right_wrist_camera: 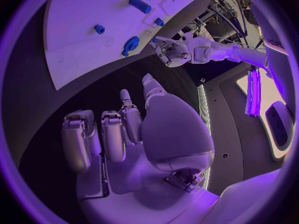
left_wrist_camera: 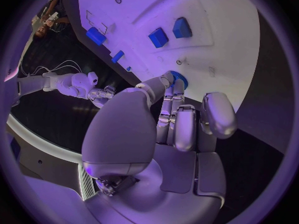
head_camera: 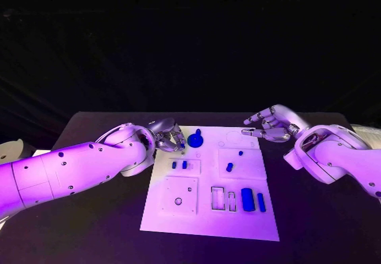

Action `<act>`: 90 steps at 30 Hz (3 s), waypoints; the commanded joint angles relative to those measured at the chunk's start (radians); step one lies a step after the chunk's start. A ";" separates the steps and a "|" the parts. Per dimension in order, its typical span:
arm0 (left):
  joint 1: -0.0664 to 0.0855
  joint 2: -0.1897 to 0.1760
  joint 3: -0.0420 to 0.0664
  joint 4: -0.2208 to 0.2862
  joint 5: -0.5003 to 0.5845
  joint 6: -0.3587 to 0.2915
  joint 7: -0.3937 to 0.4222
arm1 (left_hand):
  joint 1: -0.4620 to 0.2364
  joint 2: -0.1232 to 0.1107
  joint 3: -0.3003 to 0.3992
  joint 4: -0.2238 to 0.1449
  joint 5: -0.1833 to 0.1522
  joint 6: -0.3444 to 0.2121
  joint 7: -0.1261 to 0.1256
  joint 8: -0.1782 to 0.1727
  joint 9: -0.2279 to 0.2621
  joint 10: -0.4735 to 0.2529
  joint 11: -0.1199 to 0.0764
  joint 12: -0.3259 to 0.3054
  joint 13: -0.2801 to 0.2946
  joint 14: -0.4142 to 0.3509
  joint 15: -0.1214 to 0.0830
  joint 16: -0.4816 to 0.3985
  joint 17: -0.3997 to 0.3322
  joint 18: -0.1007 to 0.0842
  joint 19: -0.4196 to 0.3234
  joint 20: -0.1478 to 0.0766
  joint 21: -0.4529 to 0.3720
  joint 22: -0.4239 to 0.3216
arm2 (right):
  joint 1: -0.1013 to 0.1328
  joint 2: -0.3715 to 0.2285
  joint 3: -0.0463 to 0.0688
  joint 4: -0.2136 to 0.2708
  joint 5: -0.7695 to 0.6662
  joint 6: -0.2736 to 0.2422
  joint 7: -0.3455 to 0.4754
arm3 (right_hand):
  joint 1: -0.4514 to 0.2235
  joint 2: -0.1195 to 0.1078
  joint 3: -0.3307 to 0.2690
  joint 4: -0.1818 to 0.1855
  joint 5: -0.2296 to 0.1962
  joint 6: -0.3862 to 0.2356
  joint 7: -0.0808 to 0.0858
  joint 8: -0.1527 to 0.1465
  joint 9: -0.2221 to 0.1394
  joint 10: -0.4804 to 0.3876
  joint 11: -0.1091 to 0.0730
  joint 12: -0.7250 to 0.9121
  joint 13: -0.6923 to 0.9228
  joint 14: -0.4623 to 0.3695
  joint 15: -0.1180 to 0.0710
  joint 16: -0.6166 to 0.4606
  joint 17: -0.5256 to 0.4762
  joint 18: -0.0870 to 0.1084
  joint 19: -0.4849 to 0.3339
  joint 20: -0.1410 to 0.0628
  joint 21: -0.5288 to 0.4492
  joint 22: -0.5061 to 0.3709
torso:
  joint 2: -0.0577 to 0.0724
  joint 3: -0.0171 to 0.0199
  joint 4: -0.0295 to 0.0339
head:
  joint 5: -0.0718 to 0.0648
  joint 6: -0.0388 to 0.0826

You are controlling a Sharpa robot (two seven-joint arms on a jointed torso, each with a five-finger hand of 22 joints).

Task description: Assemble the parts on the task board

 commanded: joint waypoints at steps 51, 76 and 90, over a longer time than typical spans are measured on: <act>-0.019 0.031 -0.009 -0.043 -0.049 0.090 -0.002 | -0.022 -0.005 0.003 -0.005 -0.001 0.018 -0.005 -0.011 -0.003 0.019 -0.003 -0.015 0.000 0.047 0.006 0.007 -0.002 -0.011 0.015 0.006 0.002 0.002 | -0.001 0.005 0.000 0.000 0.001 0.015 0.012 | 0.006 0.009 -0.007 -0.002 0.005 0.006 -0.003 0.002 0.001 -0.008 -0.001 0.001 0.117 0.089 0.004 -0.007 0.204 -0.007 0.105 0.001 0.004 0.263 | 0.000 0.0008 -0.0012 | 0.000 -0.005; -0.020 0.036 -0.010 -0.047 -0.054 0.112 -0.020 | -0.028 -0.007 0.000 -0.007 -0.001 0.016 -0.003 -0.019 -0.006 0.020 -0.001 -0.026 0.000 0.046 0.006 0.008 -0.002 -0.012 0.015 0.006 0.006 0.008 | -0.001 0.006 0.000 0.000 0.002 0.016 0.011 | 0.007 0.009 -0.008 -0.002 0.005 0.005 -0.003 0.002 0.001 -0.008 -0.001 0.001 0.117 0.089 0.004 -0.007 0.204 -0.007 0.105 0.001 0.004 0.263 | 0.000 0.0012 -0.0013 | -0.003 -0.005; -0.020 0.037 -0.010 -0.051 -0.054 0.123 -0.041 | -0.062 -0.034 -0.007 -0.001 -0.001 -0.052 0.028 -0.075 -0.038 -0.020 0.027 -0.076 -0.012 0.040 0.028 0.002 -0.024 -0.013 0.011 0.022 -0.003 0.004 | -0.001 0.005 0.000 0.001 0.002 0.015 0.010 | 0.007 0.009 -0.008 -0.002 0.005 0.005 -0.003 0.002 0.001 -0.008 -0.001 0.001 0.117 0.089 0.004 -0.007 0.204 -0.007 0.105 0.001 0.004 0.263 | 0.000 0.0007 -0.0015 | -0.001 -0.005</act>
